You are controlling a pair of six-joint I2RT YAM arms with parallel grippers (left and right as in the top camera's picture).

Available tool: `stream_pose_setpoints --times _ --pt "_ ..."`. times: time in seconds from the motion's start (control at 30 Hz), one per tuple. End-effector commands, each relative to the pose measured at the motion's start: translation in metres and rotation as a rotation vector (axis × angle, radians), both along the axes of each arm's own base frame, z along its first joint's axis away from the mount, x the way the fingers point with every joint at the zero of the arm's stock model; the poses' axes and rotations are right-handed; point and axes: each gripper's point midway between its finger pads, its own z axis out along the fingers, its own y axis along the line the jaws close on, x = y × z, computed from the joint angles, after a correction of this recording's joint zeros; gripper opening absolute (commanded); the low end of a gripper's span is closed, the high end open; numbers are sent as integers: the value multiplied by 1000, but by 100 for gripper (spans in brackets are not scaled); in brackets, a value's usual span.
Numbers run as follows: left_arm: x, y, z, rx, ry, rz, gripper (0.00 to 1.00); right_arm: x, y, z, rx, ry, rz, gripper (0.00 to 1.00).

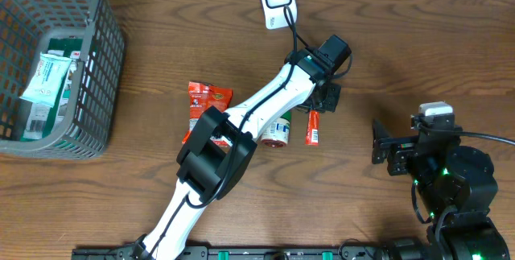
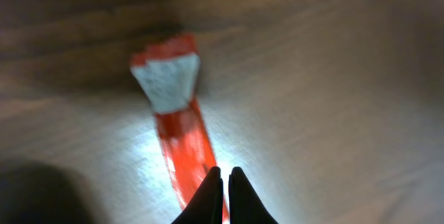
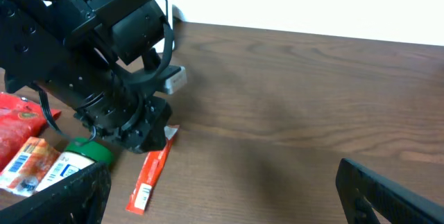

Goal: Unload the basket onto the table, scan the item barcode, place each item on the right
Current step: 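Lift the red-white stick packet from the basket toward the scanner, then lower the stick packet onto the table right of the jar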

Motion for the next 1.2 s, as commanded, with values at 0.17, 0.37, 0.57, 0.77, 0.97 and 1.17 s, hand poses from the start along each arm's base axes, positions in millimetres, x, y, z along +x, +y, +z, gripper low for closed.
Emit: stream_pose_setpoints --times 0.17,0.37,0.57,0.77,0.97,1.17 --pt "-4 22 -35 103 -8 -3 7 -1 -2 8 -12 -16 -1 99" --pt "-9 26 -42 118 7 -4 7 0 -2 8 -12 -16 -1 99" --pt "-6 23 -27 96 -16 -2 7 0 -2 8 -12 -16 -1 99" --pt "1 16 3 39 -76 1 7 0 -2 8 -12 -17 -1 99" --pt "-3 12 -2 41 -72 -8 7 0 -2 8 -12 -16 -1 99" --pt "-13 1 -15 47 -65 -36 8 0 -2 7 -12 -14 -1 99"
